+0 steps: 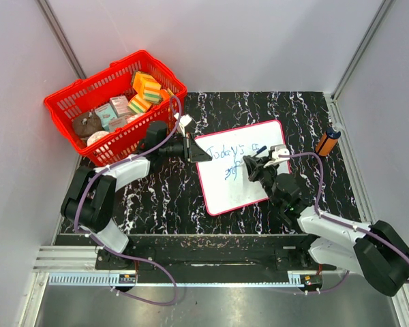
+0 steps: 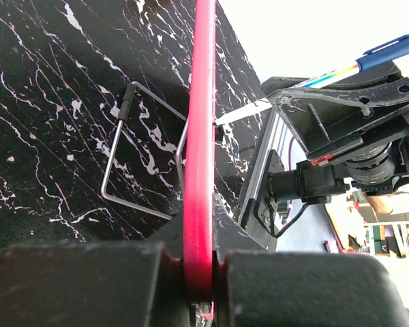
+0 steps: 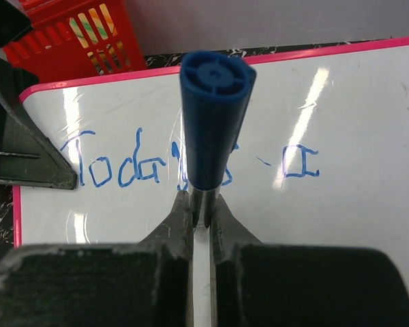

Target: Write a sentence on the whiteboard

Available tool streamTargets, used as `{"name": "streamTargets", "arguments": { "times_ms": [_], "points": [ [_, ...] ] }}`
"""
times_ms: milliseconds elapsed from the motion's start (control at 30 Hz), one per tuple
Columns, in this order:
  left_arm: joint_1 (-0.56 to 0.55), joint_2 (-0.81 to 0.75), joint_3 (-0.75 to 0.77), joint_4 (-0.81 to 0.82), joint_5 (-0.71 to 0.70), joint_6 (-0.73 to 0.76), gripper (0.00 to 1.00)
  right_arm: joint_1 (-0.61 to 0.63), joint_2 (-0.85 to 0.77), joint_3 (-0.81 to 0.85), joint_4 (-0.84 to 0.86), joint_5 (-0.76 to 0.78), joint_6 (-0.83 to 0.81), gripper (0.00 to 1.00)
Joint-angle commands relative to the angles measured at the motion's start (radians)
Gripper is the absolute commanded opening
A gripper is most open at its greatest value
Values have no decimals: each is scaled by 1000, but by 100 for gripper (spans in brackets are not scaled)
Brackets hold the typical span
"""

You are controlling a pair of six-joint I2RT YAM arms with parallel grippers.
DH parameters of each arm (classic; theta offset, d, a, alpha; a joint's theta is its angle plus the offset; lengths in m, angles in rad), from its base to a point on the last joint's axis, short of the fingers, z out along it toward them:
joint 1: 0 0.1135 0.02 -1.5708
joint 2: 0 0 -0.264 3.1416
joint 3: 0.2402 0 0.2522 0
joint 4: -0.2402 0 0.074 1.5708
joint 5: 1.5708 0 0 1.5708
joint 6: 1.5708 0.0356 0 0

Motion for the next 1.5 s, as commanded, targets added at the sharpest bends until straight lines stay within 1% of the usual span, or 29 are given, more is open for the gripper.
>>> {"name": "streamTargets", "arguments": {
  "times_ms": [0, 133, 267, 533, 933, 1300, 1467],
  "points": [
    [-11, 14, -30, -159, -92, 153, 0, -4, -30, -3, 1, 18, -21, 0],
    [-10, 14, -30, -160, -94, 153, 0, -4, -108, -31, 29, 0, 8, 0],
    [-10, 14, -33, -159, -95, 155, 0, -6, -138, -20, -22, 0, 7, 0],
    [-11, 13, -35, -160, -95, 156, 0, -4, -72, -28, -9, -3, 20, 0],
    [-13, 11, -30, -166, -91, 158, 0, -7, -33, -36, 15, 8, 25, 0],
    [-11, 11, -39, -169, -94, 162, 0, -15, -3, -45, 6, 58, 34, 0],
    [-11, 11, -38, -168, -94, 164, 0, -21, -18, -40, -35, 98, 30, 0]
  ]
}}
